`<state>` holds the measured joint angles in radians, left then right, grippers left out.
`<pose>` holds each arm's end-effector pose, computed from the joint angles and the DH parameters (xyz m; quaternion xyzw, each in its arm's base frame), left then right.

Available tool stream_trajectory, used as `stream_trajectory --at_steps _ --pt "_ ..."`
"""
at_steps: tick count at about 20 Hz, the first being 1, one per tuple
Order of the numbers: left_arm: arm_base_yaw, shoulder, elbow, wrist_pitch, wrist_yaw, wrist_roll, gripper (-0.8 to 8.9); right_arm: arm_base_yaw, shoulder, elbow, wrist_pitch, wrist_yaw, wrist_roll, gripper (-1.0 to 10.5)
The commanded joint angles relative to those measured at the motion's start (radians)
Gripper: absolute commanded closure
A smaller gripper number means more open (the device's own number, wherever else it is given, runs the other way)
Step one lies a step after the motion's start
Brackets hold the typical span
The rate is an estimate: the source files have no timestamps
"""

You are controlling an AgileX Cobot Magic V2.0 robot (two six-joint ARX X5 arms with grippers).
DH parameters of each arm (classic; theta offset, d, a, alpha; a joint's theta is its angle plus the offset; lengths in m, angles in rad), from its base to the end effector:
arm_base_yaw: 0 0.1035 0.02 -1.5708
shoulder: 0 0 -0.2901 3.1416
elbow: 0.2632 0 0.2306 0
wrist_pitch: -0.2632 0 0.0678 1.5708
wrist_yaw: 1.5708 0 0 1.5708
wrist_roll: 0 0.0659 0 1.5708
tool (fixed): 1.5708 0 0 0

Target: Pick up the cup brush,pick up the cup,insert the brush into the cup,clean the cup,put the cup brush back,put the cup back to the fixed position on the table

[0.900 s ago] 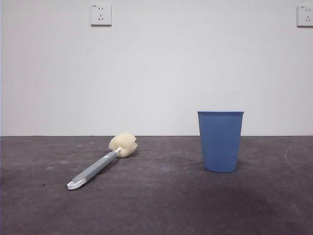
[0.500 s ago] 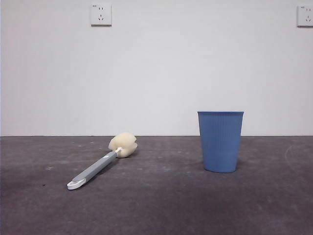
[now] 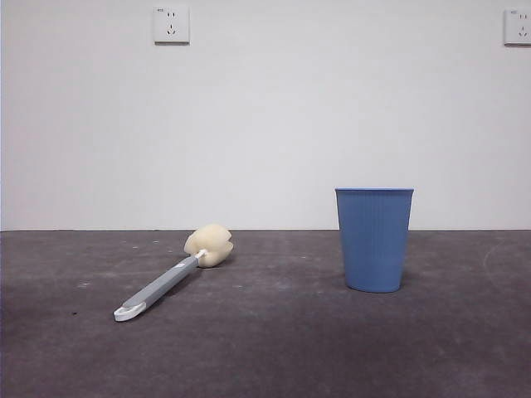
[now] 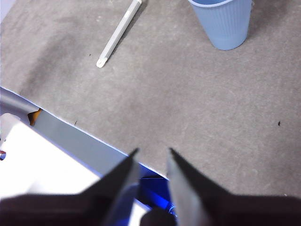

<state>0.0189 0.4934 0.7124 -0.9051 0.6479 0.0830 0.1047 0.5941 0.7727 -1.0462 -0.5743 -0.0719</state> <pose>0.0627 -0.0386 0.2716 -0.0728 0.3055 -0.3043 0.8993 0.0636 0.0427 0.2706 0.0670 0.3977 0.3167 0.8585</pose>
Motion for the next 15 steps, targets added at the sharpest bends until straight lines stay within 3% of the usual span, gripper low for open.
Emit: stream_trajectory --at_steps 1,10,15 --pt "0.0 -0.002 0.002 0.005 -0.034 0.014 3.06 0.002 0.0 0.006 0.009 0.001 -0.004 3.6" --pt "-0.012 0.092 0.01 0.057 -0.073 -0.012 2.79 0.002 0.002 0.006 0.01 0.001 0.003 3.4" --pt "-0.158 0.266 0.035 0.208 -0.192 -0.097 2.79 0.002 0.002 0.006 0.014 0.001 0.003 3.5"
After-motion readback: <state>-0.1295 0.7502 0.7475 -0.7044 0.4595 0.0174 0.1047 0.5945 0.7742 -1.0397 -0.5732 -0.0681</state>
